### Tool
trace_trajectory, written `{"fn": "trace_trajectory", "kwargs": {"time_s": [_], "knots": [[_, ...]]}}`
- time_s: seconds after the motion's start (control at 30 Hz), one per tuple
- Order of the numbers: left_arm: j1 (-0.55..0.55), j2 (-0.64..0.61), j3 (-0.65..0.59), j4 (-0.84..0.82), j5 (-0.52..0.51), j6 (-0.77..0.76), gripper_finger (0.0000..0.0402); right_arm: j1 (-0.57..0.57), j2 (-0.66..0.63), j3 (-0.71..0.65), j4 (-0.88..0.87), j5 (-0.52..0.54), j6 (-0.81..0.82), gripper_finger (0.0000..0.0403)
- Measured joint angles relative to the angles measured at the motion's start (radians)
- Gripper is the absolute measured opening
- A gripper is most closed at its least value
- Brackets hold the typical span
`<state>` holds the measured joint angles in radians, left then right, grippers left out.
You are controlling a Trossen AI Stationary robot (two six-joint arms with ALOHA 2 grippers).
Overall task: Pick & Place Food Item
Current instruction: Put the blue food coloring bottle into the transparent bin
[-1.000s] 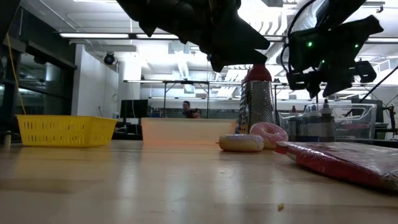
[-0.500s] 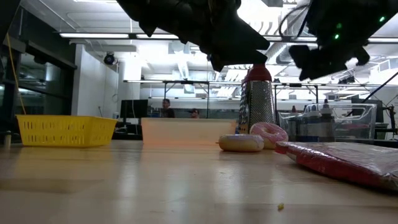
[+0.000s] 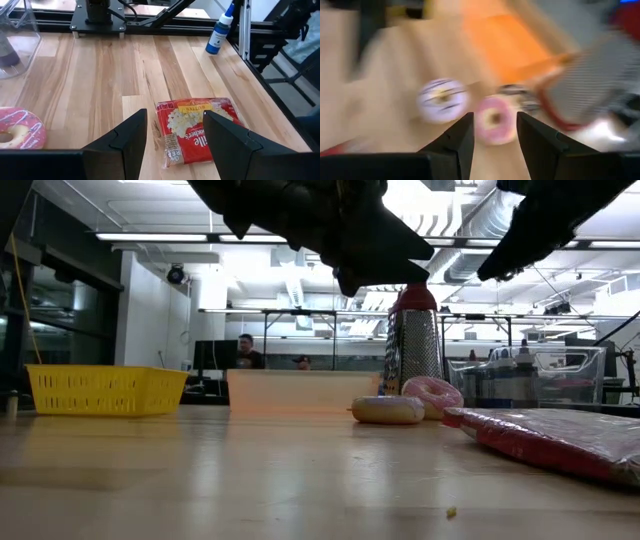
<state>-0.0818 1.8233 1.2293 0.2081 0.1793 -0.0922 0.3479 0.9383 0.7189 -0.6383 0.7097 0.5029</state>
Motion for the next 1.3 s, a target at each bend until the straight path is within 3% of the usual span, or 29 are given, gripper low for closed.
{"fn": "trace_trajectory", "kwargs": {"time_s": [0.23,0.4,0.7,0.9,1.1,1.3], "knots": [[-0.004,0.0,0.0,0.004,-0.025,-0.037,0.0187,0.008,-0.092,0.0,0.016,-0.376,-0.046,0.0135],[-0.017,0.0,0.0,0.009,-0.024,-0.037,0.0187,0.008,-0.119,0.012,-0.014,-0.518,-0.119,0.0135],[-0.049,0.0,0.0,0.016,-0.102,-0.04,0.0187,0.049,-0.077,0.234,-0.401,-0.59,-0.085,0.0135],[-0.071,0.0,0.0,0.029,-0.184,-0.047,0.0187,0.147,-0.054,0.332,-0.435,-0.669,0.037,0.0135],[-0.088,0.0,0.0,0.04,-0.202,-0.059,0.0187,0.301,0.013,0.339,-0.435,-0.688,0.178,0.0135],[-0.104,0.0,0.0,0.042,-0.221,-0.067,0.0187,0.455,0.144,0.339,-0.386,-0.69,0.171,0.0135]]}}
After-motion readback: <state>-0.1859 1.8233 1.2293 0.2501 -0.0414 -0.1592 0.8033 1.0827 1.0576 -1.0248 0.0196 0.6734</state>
